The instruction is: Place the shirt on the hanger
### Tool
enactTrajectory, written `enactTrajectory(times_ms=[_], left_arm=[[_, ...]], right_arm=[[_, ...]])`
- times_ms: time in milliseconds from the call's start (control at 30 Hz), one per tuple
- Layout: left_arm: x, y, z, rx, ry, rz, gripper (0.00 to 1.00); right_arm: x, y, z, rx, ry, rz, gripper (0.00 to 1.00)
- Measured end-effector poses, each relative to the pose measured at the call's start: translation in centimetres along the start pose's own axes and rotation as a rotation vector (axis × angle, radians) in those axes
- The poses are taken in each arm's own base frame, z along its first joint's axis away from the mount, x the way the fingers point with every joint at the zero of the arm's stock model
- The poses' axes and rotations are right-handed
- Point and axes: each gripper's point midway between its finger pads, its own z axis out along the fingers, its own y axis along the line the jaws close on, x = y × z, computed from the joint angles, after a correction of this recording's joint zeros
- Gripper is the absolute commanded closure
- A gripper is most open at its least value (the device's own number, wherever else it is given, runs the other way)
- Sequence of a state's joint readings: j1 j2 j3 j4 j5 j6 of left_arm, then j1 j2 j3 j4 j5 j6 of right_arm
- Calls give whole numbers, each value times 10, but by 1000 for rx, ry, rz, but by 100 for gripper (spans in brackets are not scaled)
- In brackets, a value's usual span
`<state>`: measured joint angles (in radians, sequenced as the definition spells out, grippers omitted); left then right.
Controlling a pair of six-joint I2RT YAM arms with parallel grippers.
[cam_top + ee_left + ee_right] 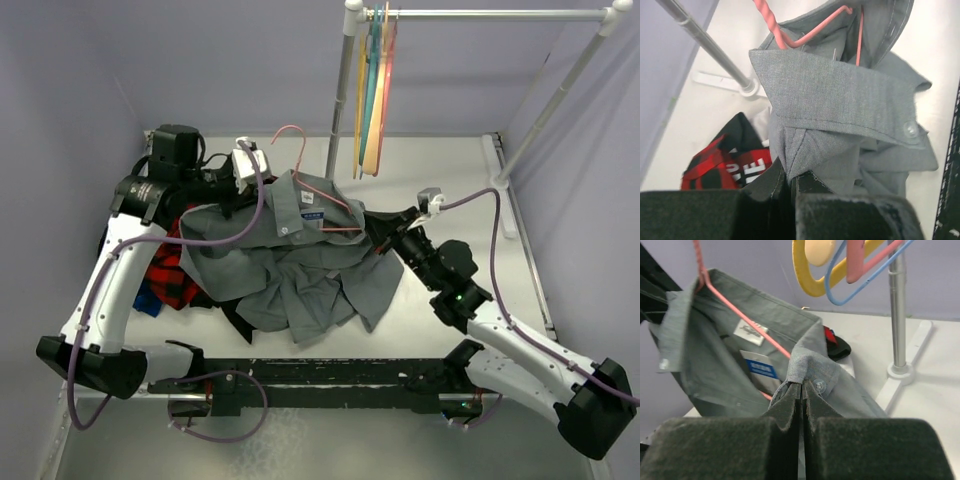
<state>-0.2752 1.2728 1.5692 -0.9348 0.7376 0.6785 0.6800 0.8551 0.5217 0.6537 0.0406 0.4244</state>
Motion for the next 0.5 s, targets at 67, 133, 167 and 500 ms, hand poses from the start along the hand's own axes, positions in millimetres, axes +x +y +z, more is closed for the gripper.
enactTrajectory(times_ms=[67,133,167,500], left_arm=[[2,-1,9,17,-20,-40,100],[4,0,17,25,-29,-61,100],[6,0,21,26,-31,-65,100],[24,3,55,-25,16,-46,100]], right_arm=[[0,4,2,-17,6,20,100],[-3,10,4,-37,2,40,100],[-7,13,4,-46,-5,49,100],[-38,44,17,-127,-39,141,100]])
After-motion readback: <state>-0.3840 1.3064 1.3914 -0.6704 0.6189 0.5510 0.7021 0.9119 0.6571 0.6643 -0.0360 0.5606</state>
